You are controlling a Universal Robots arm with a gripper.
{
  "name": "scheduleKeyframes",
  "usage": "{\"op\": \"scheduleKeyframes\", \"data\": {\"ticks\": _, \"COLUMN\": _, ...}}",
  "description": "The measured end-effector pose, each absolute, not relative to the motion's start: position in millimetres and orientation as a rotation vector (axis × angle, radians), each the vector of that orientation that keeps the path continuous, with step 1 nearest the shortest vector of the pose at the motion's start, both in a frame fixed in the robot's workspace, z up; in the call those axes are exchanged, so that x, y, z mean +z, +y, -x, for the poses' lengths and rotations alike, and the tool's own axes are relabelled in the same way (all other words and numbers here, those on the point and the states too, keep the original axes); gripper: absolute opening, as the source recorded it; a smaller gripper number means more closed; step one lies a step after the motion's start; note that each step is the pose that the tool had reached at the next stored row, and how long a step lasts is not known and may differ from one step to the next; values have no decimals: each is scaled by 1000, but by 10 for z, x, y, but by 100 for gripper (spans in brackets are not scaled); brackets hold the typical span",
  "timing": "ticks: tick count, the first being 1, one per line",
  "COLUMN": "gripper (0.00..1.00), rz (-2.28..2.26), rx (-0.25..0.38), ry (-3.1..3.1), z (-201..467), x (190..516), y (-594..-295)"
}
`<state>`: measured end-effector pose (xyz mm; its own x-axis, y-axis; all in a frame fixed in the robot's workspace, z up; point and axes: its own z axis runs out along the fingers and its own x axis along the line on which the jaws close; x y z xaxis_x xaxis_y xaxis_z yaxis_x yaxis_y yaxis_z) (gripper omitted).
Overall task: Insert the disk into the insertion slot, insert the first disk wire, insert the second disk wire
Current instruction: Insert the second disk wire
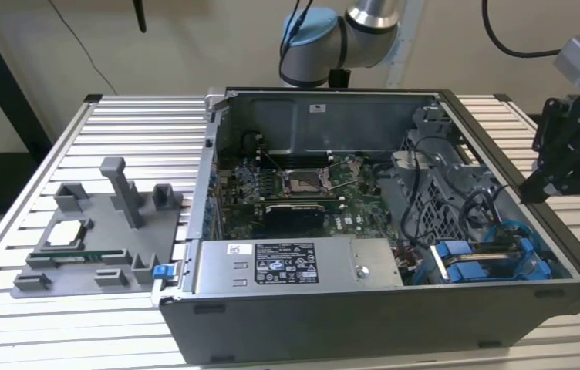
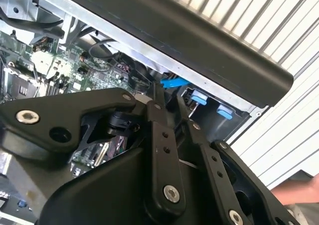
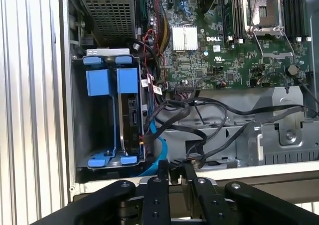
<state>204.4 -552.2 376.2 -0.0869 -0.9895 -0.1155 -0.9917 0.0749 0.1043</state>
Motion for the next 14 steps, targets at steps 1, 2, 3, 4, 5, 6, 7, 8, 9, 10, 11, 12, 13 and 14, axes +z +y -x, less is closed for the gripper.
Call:
{"op": "scheduleKeyframes", "data": {"ticks": 1, "gripper": 0, "rz": 2111, "rx": 247, "ry": 2290, "z": -2044, "x": 3759, "y": -5522}}
{"op": "scheduleKeyframes", "data": {"ticks": 2, "gripper": 0, "rz": 2111, "rx": 248, "ry": 2290, "z": -2044, "x": 3757, "y": -5521}}
{"op": "scheduleKeyframes", "data": {"ticks": 3, "gripper": 0, "rz": 2111, "rx": 249, "ry": 2290, "z": -2044, "x": 3755, "y": -5521}}
{"op": "scheduleKeyframes", "data": {"ticks": 4, "gripper": 0, "rz": 2111, "rx": 249, "ry": 2289, "z": -2044, "x": 3754, "y": -5521}}
{"op": "scheduleKeyframes", "data": {"ticks": 5, "gripper": 0, "rz": 2110, "rx": 249, "ry": 2289, "z": -2044, "x": 3752, "y": -5522}}
{"op": "scheduleKeyframes", "data": {"ticks": 6, "gripper": 0, "rz": 2110, "rx": 249, "ry": 2289, "z": -2044, "x": 3751, "y": -5522}}
{"op": "scheduleKeyframes", "data": {"ticks": 7, "gripper": 0, "rz": 2110, "rx": 249, "ry": 2289, "z": -2044, "x": 3751, "y": -5522}}
{"op": "scheduleKeyframes", "data": {"ticks": 8, "gripper": 0, "rz": 2110, "rx": 249, "ry": 2289, "z": -2044, "x": 3751, "y": -5522}}
{"op": "scheduleKeyframes", "data": {"ticks": 9, "gripper": 0, "rz": 2110, "rx": 249, "ry": 2289, "z": -2044, "x": 3751, "y": -5522}}
{"op": "scheduleKeyframes", "data": {"ticks": 10, "gripper": 0, "rz": 2110, "rx": 249, "ry": 2289, "z": -2043, "x": 3751, "y": -5522}}
{"op": "scheduleKeyframes", "data": {"ticks": 11, "gripper": 0, "rz": 2110, "rx": 250, "ry": 2289, "z": -2036, "x": 3752, "y": -5523}}
{"op": "scheduleKeyframes", "data": {"ticks": 12, "gripper": 0, "rz": 2110, "rx": 250, "ry": 2289, "z": -2024, "x": 3754, "y": -5522}}
{"op": "scheduleKeyframes", "data": {"ticks": 13, "gripper": 0, "rz": 2110, "rx": 250, "ry": 2289, "z": -2007, "x": 3758, "y": -5522}}
{"op": "scheduleKeyframes", "data": {"ticks": 14, "gripper": 0, "rz": 2110, "rx": 250, "ry": 2289, "z": -1984, "x": 3765, "y": -5524}}
